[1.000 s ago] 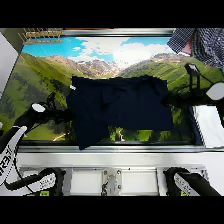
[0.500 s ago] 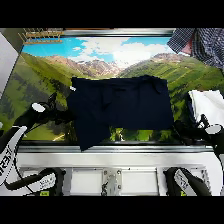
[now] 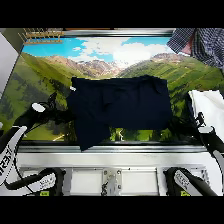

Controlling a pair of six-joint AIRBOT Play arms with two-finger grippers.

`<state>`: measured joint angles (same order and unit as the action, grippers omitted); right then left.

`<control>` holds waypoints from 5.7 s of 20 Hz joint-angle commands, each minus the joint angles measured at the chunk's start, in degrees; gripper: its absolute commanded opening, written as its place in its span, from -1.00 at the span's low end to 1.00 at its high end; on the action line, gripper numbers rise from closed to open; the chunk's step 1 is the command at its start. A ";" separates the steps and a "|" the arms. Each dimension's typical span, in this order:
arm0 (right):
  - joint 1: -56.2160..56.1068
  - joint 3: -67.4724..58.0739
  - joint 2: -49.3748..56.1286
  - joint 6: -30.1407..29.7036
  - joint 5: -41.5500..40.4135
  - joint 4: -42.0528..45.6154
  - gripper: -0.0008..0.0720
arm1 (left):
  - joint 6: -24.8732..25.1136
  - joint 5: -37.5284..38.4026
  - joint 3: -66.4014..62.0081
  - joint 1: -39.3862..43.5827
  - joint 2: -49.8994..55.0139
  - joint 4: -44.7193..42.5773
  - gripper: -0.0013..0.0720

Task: Fold the clothes and pants, and hang the long-sleeved shirts on hangers.

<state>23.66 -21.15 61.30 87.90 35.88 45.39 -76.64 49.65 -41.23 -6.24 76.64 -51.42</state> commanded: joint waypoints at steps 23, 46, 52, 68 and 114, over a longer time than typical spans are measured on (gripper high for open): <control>-2.21 -67.89 -30.51 -9.46 16.72 22.21 -0.94 | -0.76 1.62 -46.95 -6.84 -54.49 -0.02 -0.94; -18.78 -75.10 36.00 -1.62 29.73 32.48 -0.94 | -6.10 8.63 -46.99 0.07 23.45 1.03 -0.94; -17.59 -76.52 36.98 2.19 28.39 35.39 -0.94 | -4.52 5.75 -46.95 -3.23 22.97 1.31 -0.94; -17.79 -45.07 25.99 2.19 23.21 37.27 -0.93 | -1.14 1.51 -10.75 -2.95 6.16 -8.48 -0.94; 2.27 0.02 -5.68 6.36 13.62 18.82 -0.93 | -21.70 18.69 21.00 4.61 -25.97 -18.49 0.39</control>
<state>26.00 -21.06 55.68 94.50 49.25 64.25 -96.38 68.20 -23.59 -1.63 51.59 -70.94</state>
